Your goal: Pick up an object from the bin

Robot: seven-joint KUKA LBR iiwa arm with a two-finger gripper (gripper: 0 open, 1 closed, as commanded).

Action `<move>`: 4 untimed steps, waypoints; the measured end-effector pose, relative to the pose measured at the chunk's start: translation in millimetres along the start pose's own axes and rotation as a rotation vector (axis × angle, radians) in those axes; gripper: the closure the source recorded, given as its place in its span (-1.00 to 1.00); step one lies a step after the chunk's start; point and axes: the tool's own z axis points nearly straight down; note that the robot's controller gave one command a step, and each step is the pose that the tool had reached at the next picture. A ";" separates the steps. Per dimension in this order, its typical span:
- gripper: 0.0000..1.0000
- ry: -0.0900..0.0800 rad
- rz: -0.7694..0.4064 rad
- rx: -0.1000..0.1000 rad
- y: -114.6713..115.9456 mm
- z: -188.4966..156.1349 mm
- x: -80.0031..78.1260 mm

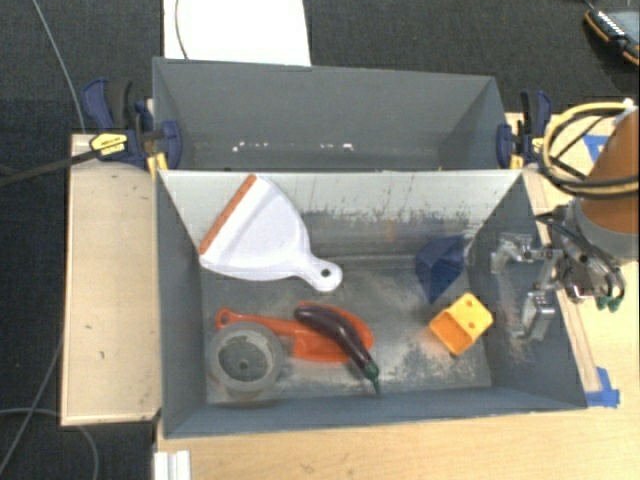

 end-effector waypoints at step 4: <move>-1.00 -0.009 -0.508 0.003 20.8 119.5 -14.2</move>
Offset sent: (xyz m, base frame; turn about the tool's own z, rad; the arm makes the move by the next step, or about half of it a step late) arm 0.0054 0.0027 -0.1498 -0.4192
